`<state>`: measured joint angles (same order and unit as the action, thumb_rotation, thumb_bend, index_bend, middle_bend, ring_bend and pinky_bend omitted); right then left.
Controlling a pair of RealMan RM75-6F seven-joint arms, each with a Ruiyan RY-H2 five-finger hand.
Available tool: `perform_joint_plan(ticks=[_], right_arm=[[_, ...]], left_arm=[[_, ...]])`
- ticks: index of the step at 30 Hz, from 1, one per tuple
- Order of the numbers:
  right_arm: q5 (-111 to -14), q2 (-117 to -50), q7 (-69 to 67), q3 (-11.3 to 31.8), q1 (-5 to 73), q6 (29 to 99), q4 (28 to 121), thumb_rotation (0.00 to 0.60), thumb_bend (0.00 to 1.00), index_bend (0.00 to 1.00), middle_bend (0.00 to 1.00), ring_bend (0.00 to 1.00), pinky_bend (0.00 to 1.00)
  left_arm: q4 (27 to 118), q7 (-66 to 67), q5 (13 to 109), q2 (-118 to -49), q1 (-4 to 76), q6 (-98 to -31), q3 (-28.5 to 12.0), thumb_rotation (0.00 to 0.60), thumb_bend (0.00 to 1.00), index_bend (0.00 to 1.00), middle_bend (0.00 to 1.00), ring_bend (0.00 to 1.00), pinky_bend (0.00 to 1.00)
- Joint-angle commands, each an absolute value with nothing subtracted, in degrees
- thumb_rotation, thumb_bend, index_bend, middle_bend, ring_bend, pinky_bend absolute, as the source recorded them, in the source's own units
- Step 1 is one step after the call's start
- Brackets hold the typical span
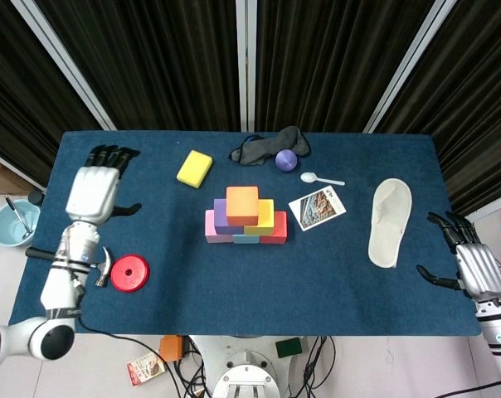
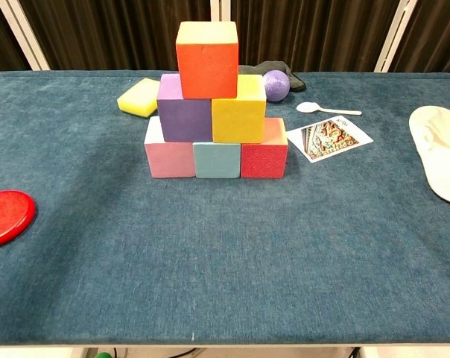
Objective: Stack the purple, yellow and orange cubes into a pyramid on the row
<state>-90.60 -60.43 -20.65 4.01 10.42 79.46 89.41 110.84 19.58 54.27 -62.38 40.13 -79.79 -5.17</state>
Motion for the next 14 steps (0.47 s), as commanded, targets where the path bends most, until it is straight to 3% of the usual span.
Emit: perform_joint_plan(ticks=[1, 7, 14], right_arm=[[-91.6, -62.0, -20.5, 3.5, 10.2, 80.9, 88.1, 0.6, 0.23, 0.1, 0.14, 0.02, 0.03], [-91.6, -65.3, -20.9, 2.5, 7.7, 84.7, 84.6, 0.6, 0.17, 0.1, 0.13, 0.01, 0.0], [-91.5, -66.9, -20.1, 1.9, 4.4, 89.6, 84.6, 0.6, 0.15, 0.1, 0.12, 0.01, 0.0]], left_arm=[[101.7, 10.5, 65.6, -62.1, 28.8, -84.4, 3.6, 0.6, 0.05, 0.2, 0.19, 0.12, 0.1], [95.1, 7.0, 73.3, -65.2, 20.0, -89.9, 8.5, 0.6, 0.05, 0.2, 0.19, 0.12, 0.1], [93.5, 5.7, 79.3, -67.5, 12.6, -96.3, 10.0, 0.6, 0.05, 0.2, 0.19, 0.12, 0.1]])
